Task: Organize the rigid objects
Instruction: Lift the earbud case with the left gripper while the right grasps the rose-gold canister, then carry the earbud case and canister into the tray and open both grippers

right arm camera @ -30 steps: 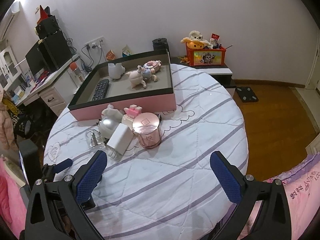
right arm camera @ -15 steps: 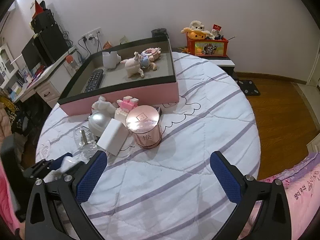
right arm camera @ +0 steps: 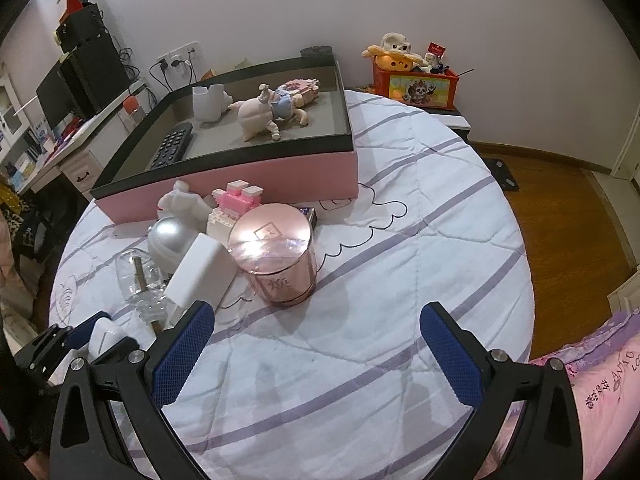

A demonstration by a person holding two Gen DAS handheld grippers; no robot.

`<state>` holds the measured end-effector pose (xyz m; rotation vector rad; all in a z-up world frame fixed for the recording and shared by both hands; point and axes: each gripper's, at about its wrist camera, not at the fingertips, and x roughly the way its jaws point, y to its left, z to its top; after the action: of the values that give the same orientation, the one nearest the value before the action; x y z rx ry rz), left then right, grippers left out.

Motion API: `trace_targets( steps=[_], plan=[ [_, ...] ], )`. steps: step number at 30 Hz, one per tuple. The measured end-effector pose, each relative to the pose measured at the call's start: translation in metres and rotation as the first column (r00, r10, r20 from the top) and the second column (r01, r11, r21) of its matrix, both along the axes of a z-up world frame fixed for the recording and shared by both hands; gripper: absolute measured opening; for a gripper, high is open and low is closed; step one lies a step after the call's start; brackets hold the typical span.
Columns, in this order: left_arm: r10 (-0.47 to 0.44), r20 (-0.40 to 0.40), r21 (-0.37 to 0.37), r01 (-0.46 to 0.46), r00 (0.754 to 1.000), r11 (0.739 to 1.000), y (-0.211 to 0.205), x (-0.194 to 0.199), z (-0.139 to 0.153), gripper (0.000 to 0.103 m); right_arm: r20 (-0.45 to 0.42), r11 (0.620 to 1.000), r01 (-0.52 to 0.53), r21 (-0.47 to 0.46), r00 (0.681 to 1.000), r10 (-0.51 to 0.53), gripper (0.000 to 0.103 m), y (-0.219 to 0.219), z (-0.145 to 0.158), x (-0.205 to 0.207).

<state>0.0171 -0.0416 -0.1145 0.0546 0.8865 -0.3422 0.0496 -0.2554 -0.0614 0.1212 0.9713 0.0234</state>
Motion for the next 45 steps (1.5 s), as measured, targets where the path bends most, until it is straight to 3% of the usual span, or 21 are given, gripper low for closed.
trace_targets(
  steps=[2, 7, 10, 14, 24, 31, 38, 45],
  plan=[
    [0.010, -0.002, -0.004, -0.010, 1.000, 1.000, 0.002, 0.000, 0.001, 0.045, -0.001, 1.000, -0.002, -0.024, 1.000, 0.002, 0.103, 0.001, -0.004, 0.006],
    [0.023, -0.018, -0.035, -0.024, 1.000, 0.999, 0.010, 0.000, 0.003, 0.045, 0.000, 0.999, -0.015, -0.042, 1.000, 0.015, 0.102, 0.004, -0.014, 0.021],
    [0.027, -0.022, -0.040, -0.028, 0.999, 0.999, 0.012, -0.001, 0.004, 0.045, -0.012, 0.999, -0.037, -0.025, 0.999, 0.037, 0.089, 0.008, -0.021, 0.029],
    [0.037, -0.032, -0.055, -0.039, 0.999, 0.998, 0.017, -0.001, 0.007, 0.045, -0.006, 0.999, -0.054, 0.001, 0.999, 0.054, 0.048, 0.009, -0.022, 0.029],
    [0.059, -0.024, -0.094, -0.061, 0.998, 0.994, 0.034, 0.003, 0.026, 0.045, 0.025, 0.998, -0.047, 0.045, 0.999, 0.046, 0.048, -0.006, -0.001, 0.009],
    [0.042, 0.038, -0.094, -0.039, 0.998, 0.995, 0.032, 0.021, 0.065, 0.045, 0.103, 0.996, -0.076, 0.036, 0.992, 0.072, 0.048, -0.004, 0.043, 0.012],
    [0.040, 0.117, -0.094, -0.029, 0.992, 0.995, 0.026, 0.076, 0.115, 0.045, 0.168, 0.992, -0.121, -0.030, 0.978, 0.124, 0.048, 0.009, 0.086, 0.055],
    [0.026, 0.098, -0.083, -0.018, 0.995, 0.996, 0.002, 0.144, 0.123, 0.045, 0.112, 0.987, -0.156, -0.040, 0.981, 0.160, 0.048, 0.024, 0.076, 0.119]
  ],
)
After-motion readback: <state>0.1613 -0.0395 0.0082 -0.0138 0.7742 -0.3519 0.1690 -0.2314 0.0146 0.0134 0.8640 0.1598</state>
